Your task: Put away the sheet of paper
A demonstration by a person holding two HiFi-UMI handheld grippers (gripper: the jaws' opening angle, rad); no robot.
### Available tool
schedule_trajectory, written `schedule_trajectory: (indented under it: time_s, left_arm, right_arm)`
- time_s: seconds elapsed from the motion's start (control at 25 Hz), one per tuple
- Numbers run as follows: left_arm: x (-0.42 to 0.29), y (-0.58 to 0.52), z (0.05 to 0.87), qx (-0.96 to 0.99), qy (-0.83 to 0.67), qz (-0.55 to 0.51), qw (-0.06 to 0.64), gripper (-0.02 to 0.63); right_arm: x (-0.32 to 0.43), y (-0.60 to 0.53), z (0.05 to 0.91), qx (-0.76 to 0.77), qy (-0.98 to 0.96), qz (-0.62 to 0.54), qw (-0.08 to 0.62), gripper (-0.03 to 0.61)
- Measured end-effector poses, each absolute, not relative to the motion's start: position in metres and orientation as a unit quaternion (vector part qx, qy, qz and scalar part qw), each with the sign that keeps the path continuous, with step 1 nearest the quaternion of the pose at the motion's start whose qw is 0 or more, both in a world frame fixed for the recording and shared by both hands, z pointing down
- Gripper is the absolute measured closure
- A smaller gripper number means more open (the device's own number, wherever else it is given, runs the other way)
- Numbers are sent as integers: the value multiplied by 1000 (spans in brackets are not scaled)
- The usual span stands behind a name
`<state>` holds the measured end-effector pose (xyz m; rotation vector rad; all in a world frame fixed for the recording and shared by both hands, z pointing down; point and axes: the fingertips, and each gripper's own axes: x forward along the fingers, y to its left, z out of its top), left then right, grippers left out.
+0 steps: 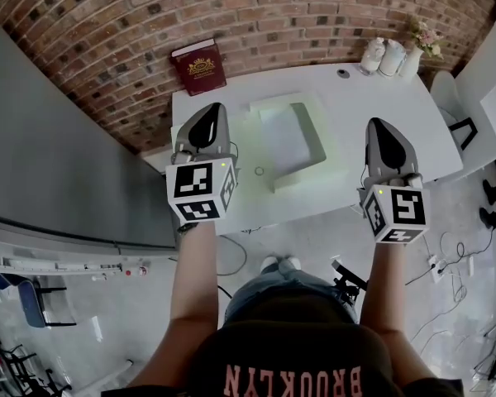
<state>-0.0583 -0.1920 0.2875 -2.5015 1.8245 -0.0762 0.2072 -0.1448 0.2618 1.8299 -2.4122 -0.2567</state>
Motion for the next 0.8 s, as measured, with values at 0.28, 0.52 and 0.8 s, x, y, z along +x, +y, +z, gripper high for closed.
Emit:
schedule_trajectory:
  time_s: [0.28,0.52,0.8]
  left_arm:
    - [-44,-186,268,-810,585,-12,37,614]
    - [-45,-181,263,-805,591,-21,49,614]
    - [-42,-179,258,-812,582,-4,39,614]
  right_arm:
    - [206,-145,248,575,-812,-81,56,580]
    - [206,-150,244,567,-818,-84,54,580]
    - [208,-153,244,569,-818,-79,40,579]
